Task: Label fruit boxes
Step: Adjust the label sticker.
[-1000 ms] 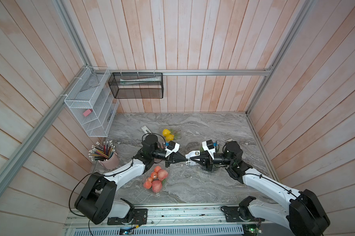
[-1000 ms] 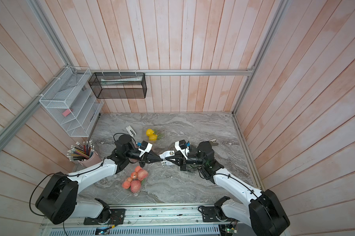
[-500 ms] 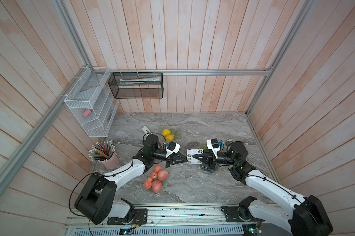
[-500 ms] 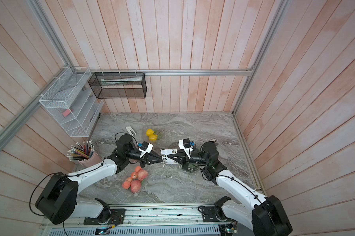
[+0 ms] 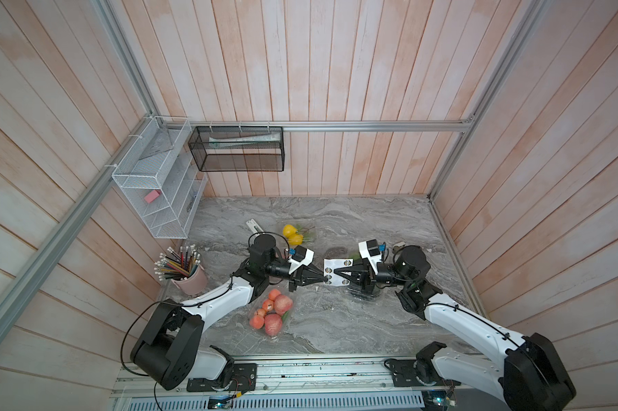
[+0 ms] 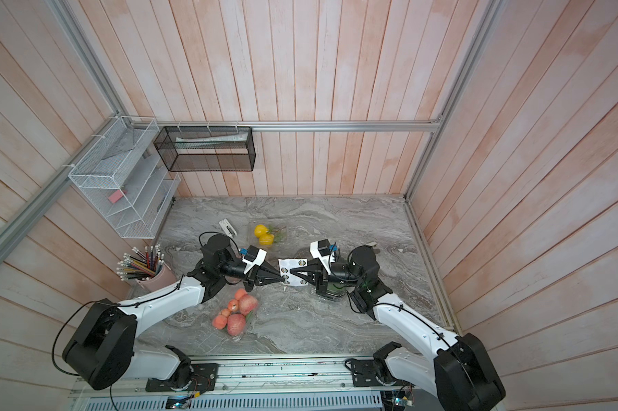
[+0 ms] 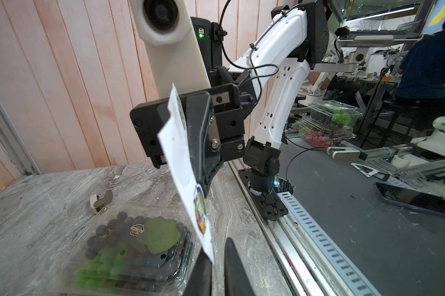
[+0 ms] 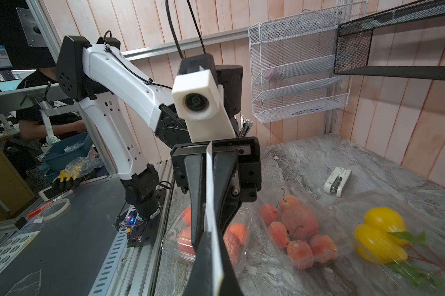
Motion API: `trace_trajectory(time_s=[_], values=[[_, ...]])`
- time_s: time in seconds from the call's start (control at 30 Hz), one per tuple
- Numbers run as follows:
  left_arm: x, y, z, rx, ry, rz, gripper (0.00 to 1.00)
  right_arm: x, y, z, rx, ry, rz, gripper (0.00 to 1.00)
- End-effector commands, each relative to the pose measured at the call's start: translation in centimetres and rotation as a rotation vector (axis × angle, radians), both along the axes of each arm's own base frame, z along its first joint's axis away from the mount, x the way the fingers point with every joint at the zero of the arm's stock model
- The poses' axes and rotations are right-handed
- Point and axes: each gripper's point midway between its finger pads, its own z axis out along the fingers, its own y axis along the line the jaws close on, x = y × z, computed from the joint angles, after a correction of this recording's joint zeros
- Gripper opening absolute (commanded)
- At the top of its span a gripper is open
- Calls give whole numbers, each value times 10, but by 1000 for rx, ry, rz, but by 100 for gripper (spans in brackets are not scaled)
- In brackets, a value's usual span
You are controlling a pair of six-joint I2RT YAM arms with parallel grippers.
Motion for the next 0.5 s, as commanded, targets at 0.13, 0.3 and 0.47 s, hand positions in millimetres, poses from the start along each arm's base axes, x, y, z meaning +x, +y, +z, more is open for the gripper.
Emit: trace_trajectory(time_s=[0.13,0.3,0.47], values=[[3,-5,2,-4,-2,-6,0,-6,1,-5,3,9,28,0],[3,-8,3,-5,-7,-11,0,-7,4,-10,-3,23,38,0],[3,-9,3,-5,-11,-7,0,-6,4,-12,-4,25,34,0]])
